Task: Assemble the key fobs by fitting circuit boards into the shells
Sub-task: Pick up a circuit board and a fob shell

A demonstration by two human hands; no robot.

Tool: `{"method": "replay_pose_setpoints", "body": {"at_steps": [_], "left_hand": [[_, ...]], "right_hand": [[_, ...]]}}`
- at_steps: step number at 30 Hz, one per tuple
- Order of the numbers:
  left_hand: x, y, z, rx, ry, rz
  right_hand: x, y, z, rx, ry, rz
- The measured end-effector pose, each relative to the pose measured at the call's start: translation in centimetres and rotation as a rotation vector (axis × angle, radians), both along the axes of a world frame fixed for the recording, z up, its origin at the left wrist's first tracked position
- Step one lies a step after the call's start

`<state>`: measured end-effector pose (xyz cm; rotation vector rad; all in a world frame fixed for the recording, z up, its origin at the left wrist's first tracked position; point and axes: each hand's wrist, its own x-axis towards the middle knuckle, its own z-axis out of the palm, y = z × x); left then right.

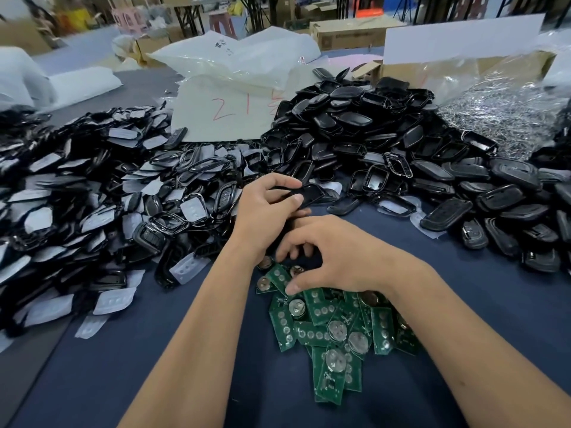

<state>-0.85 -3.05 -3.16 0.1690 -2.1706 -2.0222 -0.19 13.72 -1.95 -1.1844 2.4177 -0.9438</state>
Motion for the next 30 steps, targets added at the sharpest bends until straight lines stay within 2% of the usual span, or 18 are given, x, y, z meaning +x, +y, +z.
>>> {"method": "replay_pose_setpoints", "body": {"at_steps": [7, 12, 18, 22, 26, 30], "left_hand": [[0.0, -0.1, -0.3, 0.002, 0.006, 0.012], [0.0, 0.1, -0.2, 0.018, 0.005, 0.032], [-0.1, 0.3, -0.2, 0.025, 0.013, 0.079], [-0.2, 0.3, -0.2, 0.032, 0.013, 0.094], [-0.2, 0.4, -0.3, 0.077, 0.013, 0.087], [-0.3, 0.2, -0.5, -0.016, -0.002, 0.113]], "right_hand": [[-0.4, 0.5, -0.8, -0.116, -0.098, -0.074], [-0.7, 0.5, -1.0, -0.181, -0.064, -0.124], [-0.8, 0.4, -1.3, -0.287, -0.009, -0.296], [-0.8, 0.5, -1.0, -0.289, -0.045, -0.26], [-0.8, 0.6, -1.0, -0.128, 0.019, -0.129], [-0.9, 0.5, -1.5, -0.278, -0.005, -0.229]]}}
